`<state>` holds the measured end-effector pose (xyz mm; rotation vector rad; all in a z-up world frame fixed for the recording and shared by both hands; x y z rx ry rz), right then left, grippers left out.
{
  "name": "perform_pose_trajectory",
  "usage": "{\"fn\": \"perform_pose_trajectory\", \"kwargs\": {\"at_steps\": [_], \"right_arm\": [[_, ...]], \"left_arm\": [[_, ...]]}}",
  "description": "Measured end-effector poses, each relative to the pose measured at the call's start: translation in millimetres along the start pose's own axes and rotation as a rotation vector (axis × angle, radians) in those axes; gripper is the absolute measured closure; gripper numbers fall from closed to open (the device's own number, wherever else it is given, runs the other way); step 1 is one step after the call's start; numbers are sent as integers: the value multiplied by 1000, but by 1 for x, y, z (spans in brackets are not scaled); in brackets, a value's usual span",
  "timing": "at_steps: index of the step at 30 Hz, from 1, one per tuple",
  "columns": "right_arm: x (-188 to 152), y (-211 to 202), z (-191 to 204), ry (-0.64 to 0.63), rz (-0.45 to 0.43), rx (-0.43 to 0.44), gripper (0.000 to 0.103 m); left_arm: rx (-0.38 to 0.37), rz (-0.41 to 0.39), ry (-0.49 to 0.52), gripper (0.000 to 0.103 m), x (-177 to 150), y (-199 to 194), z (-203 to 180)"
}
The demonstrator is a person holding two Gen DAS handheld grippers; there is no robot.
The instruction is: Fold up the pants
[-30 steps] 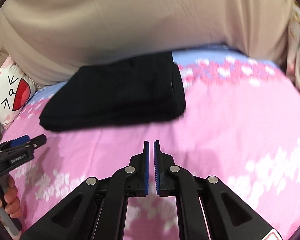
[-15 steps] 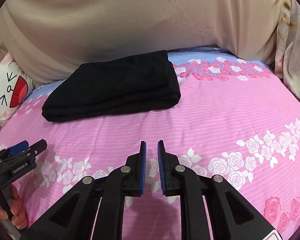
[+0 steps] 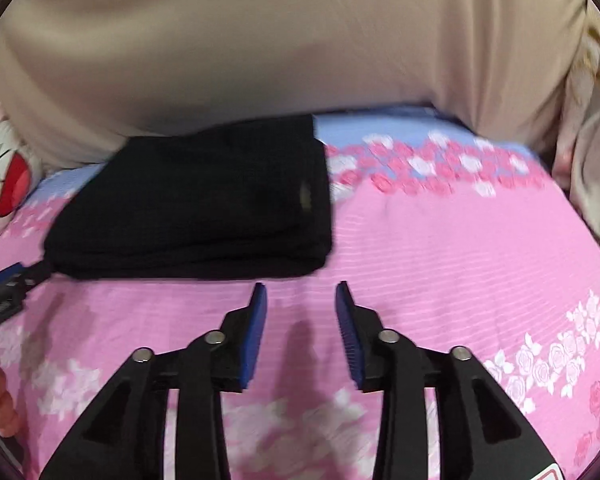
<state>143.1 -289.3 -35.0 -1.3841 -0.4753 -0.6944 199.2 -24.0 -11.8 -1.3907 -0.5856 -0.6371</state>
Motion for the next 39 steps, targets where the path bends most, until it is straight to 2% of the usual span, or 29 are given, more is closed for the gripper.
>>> {"fn": "perform_pose_trajectory", "kwargs": {"at_steps": [3,4,6,8,9,10,12,14,15,17,18,20,23,25,28,30,31,32,34,36,39], "right_arm": [[9,15,-12,75,23,109,65],[11,16,-8,60,22,122,63],[16,17,6,-18,10,106,61],[19,27,22,-111,13,64,70],[22,29,23,-129,4,34,87],[25,27,21,-136,-8,16,99],[33,22,9,-98,-34,27,101],[29,38,-16,-34,26,-37,97],[26,42,-22,-15,54,-36,97],[18,28,-27,62,58,28,96],[16,11,-21,62,19,49,94],[9,-12,-6,27,-14,48,89],[-15,-34,20,-16,-35,59,71],[-33,-38,35,-33,-20,70,67],[-54,-34,51,-75,25,38,59],[-57,-48,58,-83,-27,23,55],[-56,-51,58,-91,-44,3,45],[-56,-53,59,-98,-58,-24,41],[-57,-55,61,-110,-71,-75,39],[-56,-55,59,-117,-80,-87,34],[-55,-55,57,-107,-79,-91,34]], "left_arm": [[-17,13,1,22,7,11,-1],[-23,20,15,22,8,16,-3],[10,19,39,22,8,24,-7],[22,35,57,23,7,34,-11],[22,42,60,23,6,36,-11],[26,43,60,23,6,37,-10],[22,34,54,23,6,36,-8],[16,47,44,23,5,38,-7],[12,50,42,23,5,37,-7],[5,45,48,23,2,30,-10],[7,41,51,22,0,27,-12],[8,24,65,22,-9,16,-14],[18,15,75,18,-21,4,-17],[9,3,84,15,-35,-9,-18],[27,-2,86,12,-51,-22,-15],[12,6,61,10,-60,-30,-11],[11,9,49,10,-63,-33,-10],[17,6,38,10,-65,-37,-9],[24,-11,32,10,-67,-42,-8],[36,-14,36,10,-68,-43,-9],[36,-7,46,10,-68,-42,-11]]}}
Point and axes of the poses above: each gripper's, at about its wrist camera, not at the fingertips, and y roughly the way its jaws point, z to its left, x to its top, the point moved 4 cm from there along y, roughly the way its jaws point, and after that the axes turned 7 degrees about x, right-handed, at the moved point
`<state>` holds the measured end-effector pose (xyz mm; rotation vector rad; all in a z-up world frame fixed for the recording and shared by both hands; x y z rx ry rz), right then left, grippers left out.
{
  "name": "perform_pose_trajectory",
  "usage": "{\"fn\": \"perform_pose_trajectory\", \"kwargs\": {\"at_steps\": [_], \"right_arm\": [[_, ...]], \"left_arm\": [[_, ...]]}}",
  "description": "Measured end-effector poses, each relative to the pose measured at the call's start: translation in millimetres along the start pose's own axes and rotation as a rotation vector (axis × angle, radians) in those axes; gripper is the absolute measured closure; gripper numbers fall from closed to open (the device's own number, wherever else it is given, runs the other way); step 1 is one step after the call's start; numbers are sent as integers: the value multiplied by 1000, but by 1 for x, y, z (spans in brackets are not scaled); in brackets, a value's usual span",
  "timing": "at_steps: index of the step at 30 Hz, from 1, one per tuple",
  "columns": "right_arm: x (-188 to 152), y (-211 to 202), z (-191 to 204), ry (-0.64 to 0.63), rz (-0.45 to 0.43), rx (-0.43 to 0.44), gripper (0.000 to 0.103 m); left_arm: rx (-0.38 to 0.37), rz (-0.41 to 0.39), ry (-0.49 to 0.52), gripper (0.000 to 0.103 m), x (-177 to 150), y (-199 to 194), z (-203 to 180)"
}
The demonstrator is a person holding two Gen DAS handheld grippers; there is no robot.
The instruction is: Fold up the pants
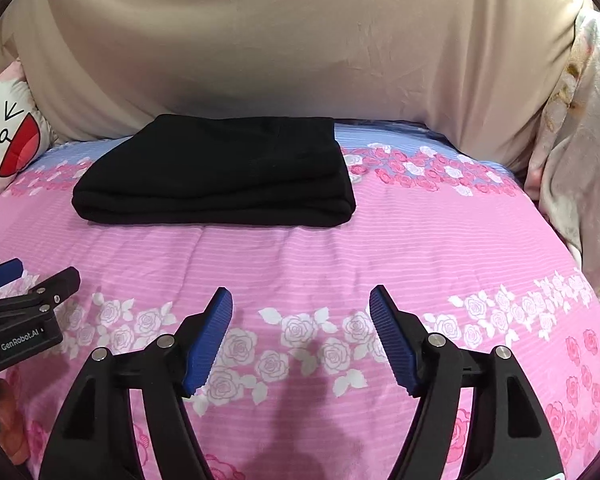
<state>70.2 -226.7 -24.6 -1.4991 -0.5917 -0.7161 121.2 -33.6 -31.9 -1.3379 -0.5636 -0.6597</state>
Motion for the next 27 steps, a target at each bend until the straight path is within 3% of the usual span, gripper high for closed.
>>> {"fn": "perform_pose_trajectory", "kwargs": {"at_steps": [27], "right_arm": [[0,1,-1,8,1,20,33]], "left_arm": [[2,-22,12,10,0,-2,-2]]}}
Point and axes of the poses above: each gripper's, at about its wrist camera, not at the fingertips, and y roughly the way its jaws point, z to its left, x to its top, the point moved 4 cm from there along y, roughly the way its jaws point, and after that the axes turned 7 degrees about x, right-handed, at the moved point
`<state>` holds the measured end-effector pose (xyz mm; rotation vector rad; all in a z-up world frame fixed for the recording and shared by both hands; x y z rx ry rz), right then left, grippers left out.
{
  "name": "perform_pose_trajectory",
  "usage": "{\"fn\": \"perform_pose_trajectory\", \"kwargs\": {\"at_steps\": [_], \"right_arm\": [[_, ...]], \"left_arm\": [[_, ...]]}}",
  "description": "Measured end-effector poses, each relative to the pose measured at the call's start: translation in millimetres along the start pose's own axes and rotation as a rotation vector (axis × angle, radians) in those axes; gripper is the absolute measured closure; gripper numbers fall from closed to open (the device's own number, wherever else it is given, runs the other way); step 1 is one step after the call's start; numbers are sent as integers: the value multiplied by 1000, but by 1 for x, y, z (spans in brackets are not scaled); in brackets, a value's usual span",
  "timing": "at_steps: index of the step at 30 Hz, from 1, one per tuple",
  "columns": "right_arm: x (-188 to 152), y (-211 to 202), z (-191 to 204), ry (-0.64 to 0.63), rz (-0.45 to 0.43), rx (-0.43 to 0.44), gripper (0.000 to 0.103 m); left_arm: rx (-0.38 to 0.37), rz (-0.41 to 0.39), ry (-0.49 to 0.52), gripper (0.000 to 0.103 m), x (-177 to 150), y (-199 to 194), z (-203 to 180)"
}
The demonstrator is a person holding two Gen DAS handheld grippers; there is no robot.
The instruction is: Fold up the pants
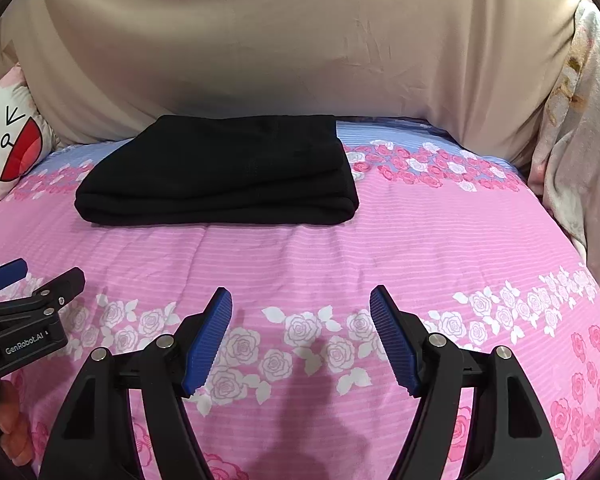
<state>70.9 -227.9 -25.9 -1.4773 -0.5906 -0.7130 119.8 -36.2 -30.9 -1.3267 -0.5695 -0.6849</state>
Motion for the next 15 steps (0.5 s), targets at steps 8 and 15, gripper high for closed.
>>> {"fn": "perform_pose_trajectory", "kwargs": {"at_steps": [8,15], "right_arm": [[1,1,2,-5,3,11,33],[1,2,2,0,6,22,33]], "left_arm": [[3,2,0,10,1,0,1],[9,-5,11,10,2,0,0]]}}
Point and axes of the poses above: each gripper's, at about its wrist camera, not at the fingertips, and y roughly the way its jaws point, z to its left, x to its top, the point moved 4 cm from there along y, roughly the way its jaws point, and after that the axes turned 7 degrees about x, right-handed, at the moved point
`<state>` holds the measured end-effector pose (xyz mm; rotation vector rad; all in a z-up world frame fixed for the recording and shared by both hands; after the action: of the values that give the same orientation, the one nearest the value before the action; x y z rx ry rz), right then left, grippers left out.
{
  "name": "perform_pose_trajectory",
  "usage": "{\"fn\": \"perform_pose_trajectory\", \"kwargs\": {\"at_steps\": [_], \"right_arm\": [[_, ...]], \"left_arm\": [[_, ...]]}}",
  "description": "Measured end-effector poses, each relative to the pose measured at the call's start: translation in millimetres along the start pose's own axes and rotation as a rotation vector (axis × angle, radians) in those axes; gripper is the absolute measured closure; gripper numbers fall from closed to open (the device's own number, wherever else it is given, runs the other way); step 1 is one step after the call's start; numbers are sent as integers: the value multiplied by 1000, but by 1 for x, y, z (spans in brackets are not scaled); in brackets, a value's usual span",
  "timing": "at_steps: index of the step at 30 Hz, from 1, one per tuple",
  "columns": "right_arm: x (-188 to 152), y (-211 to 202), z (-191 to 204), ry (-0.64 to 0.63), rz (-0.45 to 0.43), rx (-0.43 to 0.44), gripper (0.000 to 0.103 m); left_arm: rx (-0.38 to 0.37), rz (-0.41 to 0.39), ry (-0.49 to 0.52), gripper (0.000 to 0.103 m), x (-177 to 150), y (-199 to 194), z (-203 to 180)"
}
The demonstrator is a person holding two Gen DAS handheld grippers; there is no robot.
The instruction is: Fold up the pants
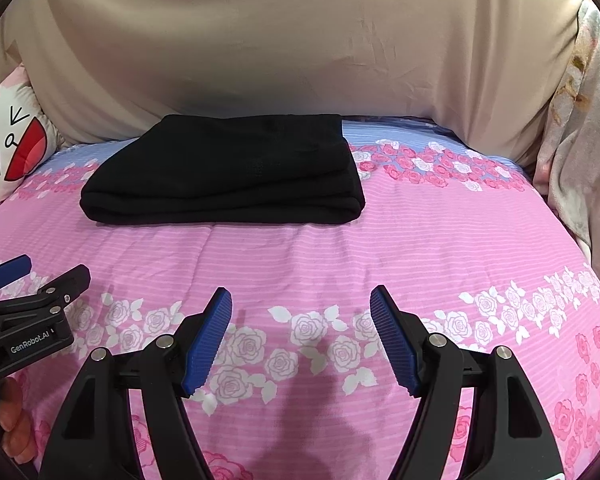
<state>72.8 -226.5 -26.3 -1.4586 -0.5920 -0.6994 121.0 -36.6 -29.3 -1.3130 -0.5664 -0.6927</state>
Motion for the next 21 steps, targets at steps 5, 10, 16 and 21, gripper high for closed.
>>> {"fn": "perform_pose_trajectory", "kwargs": {"at_steps": [5,10,16,21], "right_arm": [[0,0,0,1,0,0,33],[0,1,0,0,1,2,33],[0,0,0,0,1,2,33],[0,0,0,-1,1,1,29]], "left_arm": [[4,1,-5,10,1,0,2],[4,0,-6,10,1,0,2],[-1,-24,-5,11,2,-4,2],[4,-89,27,11,3,-15,-3]]}}
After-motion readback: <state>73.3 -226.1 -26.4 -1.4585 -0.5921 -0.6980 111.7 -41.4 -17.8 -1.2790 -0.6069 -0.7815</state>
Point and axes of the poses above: each gripper's, at about its wrist camera, not at the fingertips, and y roughly the way its jaws point, z to its left, x to its top, the point moved 4 cm from there along y, roughly the way its jaws point, and after that the axes turned 7 degrees about x, right-handed, at the moved point
